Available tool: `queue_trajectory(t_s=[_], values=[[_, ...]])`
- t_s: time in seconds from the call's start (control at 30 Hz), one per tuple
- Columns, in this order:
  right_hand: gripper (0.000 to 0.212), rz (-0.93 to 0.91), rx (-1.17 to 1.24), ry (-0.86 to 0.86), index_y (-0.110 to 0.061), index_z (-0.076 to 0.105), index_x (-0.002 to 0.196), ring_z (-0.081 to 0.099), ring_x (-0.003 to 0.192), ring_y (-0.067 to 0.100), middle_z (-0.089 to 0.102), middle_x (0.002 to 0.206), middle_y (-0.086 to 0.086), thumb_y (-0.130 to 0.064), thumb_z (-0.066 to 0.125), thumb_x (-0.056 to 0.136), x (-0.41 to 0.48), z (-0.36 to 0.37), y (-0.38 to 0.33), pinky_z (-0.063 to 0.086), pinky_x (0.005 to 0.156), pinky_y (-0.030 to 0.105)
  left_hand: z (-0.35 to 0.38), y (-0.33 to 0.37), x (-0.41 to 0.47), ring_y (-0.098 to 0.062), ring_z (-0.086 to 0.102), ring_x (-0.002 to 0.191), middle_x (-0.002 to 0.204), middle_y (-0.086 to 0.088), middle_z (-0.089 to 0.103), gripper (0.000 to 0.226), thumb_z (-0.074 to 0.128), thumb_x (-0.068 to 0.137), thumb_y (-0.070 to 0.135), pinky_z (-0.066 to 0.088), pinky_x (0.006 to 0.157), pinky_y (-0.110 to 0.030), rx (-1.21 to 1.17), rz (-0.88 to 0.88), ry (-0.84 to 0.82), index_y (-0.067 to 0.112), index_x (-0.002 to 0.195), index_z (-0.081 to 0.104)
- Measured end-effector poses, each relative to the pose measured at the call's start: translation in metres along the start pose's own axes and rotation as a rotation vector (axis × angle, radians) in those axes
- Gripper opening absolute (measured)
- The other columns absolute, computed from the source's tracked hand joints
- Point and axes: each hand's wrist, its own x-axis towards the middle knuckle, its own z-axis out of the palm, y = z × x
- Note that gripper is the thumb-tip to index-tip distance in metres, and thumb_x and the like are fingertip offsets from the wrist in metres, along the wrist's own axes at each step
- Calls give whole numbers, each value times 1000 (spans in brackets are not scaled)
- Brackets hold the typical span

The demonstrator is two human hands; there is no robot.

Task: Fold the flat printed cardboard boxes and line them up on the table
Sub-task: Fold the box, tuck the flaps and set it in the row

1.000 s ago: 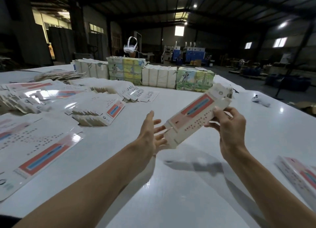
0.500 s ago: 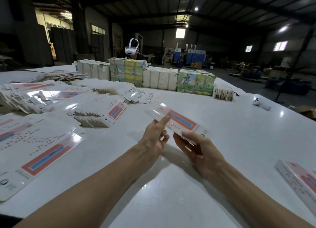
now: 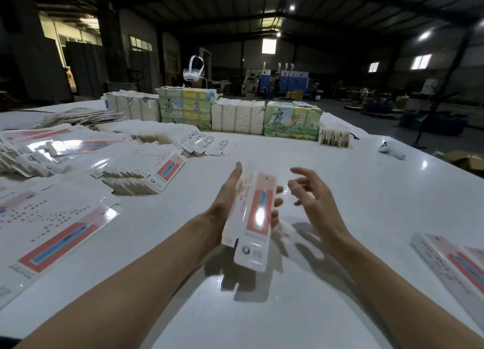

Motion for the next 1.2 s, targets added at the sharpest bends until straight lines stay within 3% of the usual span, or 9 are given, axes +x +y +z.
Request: queue_trajectory(t_s=[0.3, 0.43, 0.57, 0.7, 0.77, 0.9, 1.0, 1.07, 1.2], values=[[37, -188, -400, -48, -21, 68, 137, 46, 131, 10, 53, 139, -5, -36, 53, 107, -1, 1, -4, 51, 98, 32, 12, -22, 6, -20, 72, 62, 85, -12, 73, 63, 32, 104, 67, 61, 61, -30, 381, 76, 95, 15, 96, 67], [30, -166, -383, -47, -13, 77, 119, 61, 120, 14, 65, 133, -2, -34, 62, 104, 0, 1, -7, 55, 97, 35, 17, -24, 4, -25, 75, 65, 85, -12, 76, 66, 32, 106, 65, 62, 61, -32, 342, 20, 62, 10, 100, 68], [30, -163, -356, -19, -16, 79, 102, 75, 79, 20, 76, 106, -4, -42, 63, 100, -7, 2, -10, 65, 62, 35, 19, -23, 3, -38, 69, 87, 104, -22, 68, 76, 29, 102, 72, 61, 82, -44, 292, -45, 93, 5, 115, 63], [22, -190, -362, -48, -12, 74, 99, 74, 85, 14, 75, 106, 1, -33, 66, 100, -5, 2, -11, 61, 72, 22, 21, -21, -2, -25, 73, 67, 90, -15, 73, 74, 25, 103, 72, 63, 64, -35, 293, -49, 93, 11, 111, 66], [24, -209, -361, -29, -7, 70, 99, 72, 91, 15, 73, 111, 1, -31, 67, 99, -2, 1, -12, 60, 78, 21, 22, -21, -4, -24, 74, 69, 92, -14, 73, 72, 25, 103, 72, 64, 66, -34, 341, -1, 102, 13, 113, 66], [25, -95, -113, -39, -4, 69, 95, 69, 97, 6, 60, 126, -1, -29, 67, 99, 4, -3, -17, 58, 62, 16, 21, -19, -4, -33, 74, 85, 115, -23, 71, 78, 28, 103, 72, 64, 78, -46, 353, 47, 2, 8, 134, 60], [27, -17, -89, -135, -11, 77, 89, 65, 112, 4, 62, 134, -4, -32, 65, 102, 8, -10, -15, 55, 85, 21, 18, -19, -5, -33, 73, 86, 115, -23, 71, 79, 29, 104, 70, 61, 77, -43, 333, 13, -42, 6, 144, 53], [31, 37, -46, -209, -9, 80, 91, 67, 116, 19, 69, 129, 0, -36, 67, 101, 9, -16, -14, 51, 105, 42, 18, -18, -7, -32, 71, 87, 109, -20, 71, 80, 28, 105, 69, 59, 80, -43, 331, -7, -57, 5, 145, 52], [43, 57, 60, -365, -3, 81, 98, 72, 99, 31, 76, 101, 12, -44, 66, 100, 7, -27, -19, 50, 108, 54, 19, -16, -8, -31, 69, 87, 106, -17, 70, 83, 28, 105, 69, 60, 78, -43, 313, -42, -105, 1, 147, 49]])
